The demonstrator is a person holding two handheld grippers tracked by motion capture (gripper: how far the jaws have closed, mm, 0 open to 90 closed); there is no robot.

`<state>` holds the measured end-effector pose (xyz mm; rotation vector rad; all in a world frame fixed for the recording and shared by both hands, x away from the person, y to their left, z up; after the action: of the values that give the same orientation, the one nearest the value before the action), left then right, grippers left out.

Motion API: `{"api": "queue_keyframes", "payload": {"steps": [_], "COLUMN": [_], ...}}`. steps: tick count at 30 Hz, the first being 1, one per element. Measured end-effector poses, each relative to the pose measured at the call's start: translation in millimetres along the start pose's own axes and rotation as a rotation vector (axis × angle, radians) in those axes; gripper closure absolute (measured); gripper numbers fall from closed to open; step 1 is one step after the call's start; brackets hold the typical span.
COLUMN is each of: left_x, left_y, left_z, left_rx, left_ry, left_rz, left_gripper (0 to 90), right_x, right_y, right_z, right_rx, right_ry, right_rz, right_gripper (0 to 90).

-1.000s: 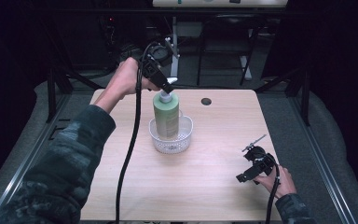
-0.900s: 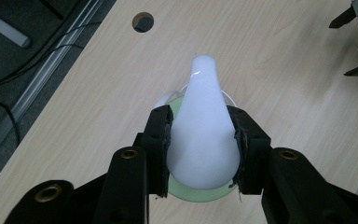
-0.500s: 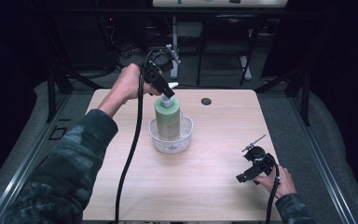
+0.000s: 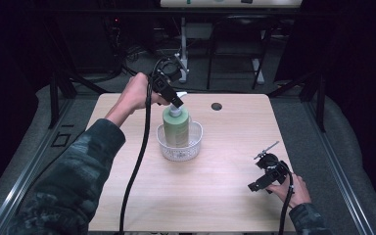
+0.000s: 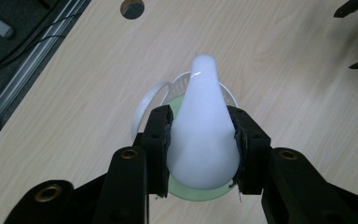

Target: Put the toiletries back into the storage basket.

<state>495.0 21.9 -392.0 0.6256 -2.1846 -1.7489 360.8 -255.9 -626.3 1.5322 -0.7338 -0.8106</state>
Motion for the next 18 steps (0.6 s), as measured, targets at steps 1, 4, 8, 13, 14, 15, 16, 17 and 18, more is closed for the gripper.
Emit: {"api": "queue_keyframes", "payload": {"steps": [1,4,8,13,14,15,16,17,18], "left_x": [0.2,0.8,1.9,1.9,2.0,2.3,2.2,2.2,2.6], "left_y": [-1.1,-4.3,-8.1,-12.7,-13.5,-14.4,-15.2,-15.2,-16.7], "left_z": [0.3,0.7,1.3,2.2,2.7,3.1,3.3,3.3,3.6], "left_rx": [-0.004,-0.009,-0.015,-0.022,-0.024,-0.025,-0.025,-0.025,-0.023], "left_ry": [-0.003,-0.004,-0.007,-0.009,-0.008,-0.008,-0.009,-0.009,-0.005], "left_rz": [0.001,0.002,0.001,0.004,0.005,0.007,0.007,0.007,0.011], "left_gripper": [63.2,63.2,63.2,63.2,63.1,63.1,63.1,63.1,63.1], "right_x": [-0.1,-0.1,-0.1,-0.2,0.0,1.3,1.2,1.2,0.9], "right_y": [0.1,0.1,0.1,-0.4,-0.4,-0.5,-0.4,-0.4,-0.2], "right_z": [0.0,-0.2,0.0,-0.1,-0.1,0.1,0.1,0.1,0.2], "right_rx": [0.000,0.001,0.001,-0.001,-0.001,-0.001,-0.001,-0.001,-0.001], "right_ry": [0.000,0.001,0.001,0.001,0.002,0.009,0.009,0.009,0.007], "right_rz": [0.000,0.001,0.000,0.000,0.003,0.011,0.011,0.011,0.008], "right_gripper": [0.0,0.0,0.0,0.0,0.0,0.0,0.0,0.0,0.0]}}
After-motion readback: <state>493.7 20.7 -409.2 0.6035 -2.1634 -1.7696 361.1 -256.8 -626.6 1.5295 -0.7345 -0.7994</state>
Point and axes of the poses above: each handheld gripper's, and its own axes: y roughly backward along the jaws, z roughly out of its underside, x roughly to its right, the point moved 10 cm from there along -y, roughly forward along the jaws, and after that the axes turned 13 degrees about -x, right-handed, at the moved point
